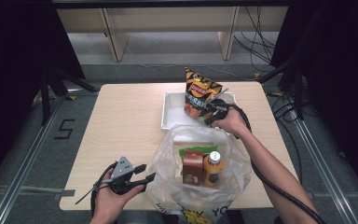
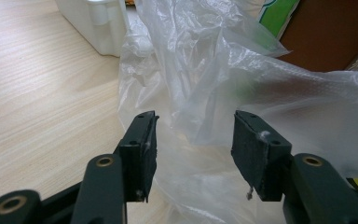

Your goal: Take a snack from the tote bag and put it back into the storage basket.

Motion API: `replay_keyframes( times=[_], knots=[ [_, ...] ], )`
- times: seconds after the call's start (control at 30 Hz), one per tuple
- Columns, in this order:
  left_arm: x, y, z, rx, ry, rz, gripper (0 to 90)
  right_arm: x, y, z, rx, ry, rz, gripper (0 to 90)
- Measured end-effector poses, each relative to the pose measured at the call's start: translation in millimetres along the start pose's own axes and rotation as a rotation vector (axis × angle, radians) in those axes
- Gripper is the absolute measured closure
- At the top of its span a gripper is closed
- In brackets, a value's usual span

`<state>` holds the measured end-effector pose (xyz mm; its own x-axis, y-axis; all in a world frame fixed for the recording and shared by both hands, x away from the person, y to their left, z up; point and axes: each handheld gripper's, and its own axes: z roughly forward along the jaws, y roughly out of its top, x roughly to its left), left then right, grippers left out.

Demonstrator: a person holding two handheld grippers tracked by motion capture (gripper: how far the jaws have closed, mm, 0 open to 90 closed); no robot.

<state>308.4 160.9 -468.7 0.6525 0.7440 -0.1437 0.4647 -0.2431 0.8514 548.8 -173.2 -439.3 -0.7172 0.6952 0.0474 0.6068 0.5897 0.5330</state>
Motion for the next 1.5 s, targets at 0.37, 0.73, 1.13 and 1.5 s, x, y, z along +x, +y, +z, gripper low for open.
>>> replay_keyframes(
  times=[0.37, 0.73, 1.13, 1.5],
  knots=[
    [0.5, -0.5, 0.1, 0.006, -0.003, 0.019, 51.1, -4.8, 1.8, 8.5, 0.06, -0.013, 0.017, 89.4],
    [0.0, -0.6, 0.0, 0.006, -0.001, 0.02, 52.7, -11.1, 2.7, 12.3, 0.062, -0.053, -0.041, 90.0],
    [0.4, -0.8, 0.0, 0.013, -0.006, 0.042, 53.2, -14.1, 4.2, 11.7, 0.076, -0.121, -0.07, 90.0],
    [-1.8, -0.2, 0.8, 0.012, -0.012, 0.033, 53.6, -14.6, 4.7, 9.7, 0.09, -0.172, -0.049, 90.0]
  ],
)
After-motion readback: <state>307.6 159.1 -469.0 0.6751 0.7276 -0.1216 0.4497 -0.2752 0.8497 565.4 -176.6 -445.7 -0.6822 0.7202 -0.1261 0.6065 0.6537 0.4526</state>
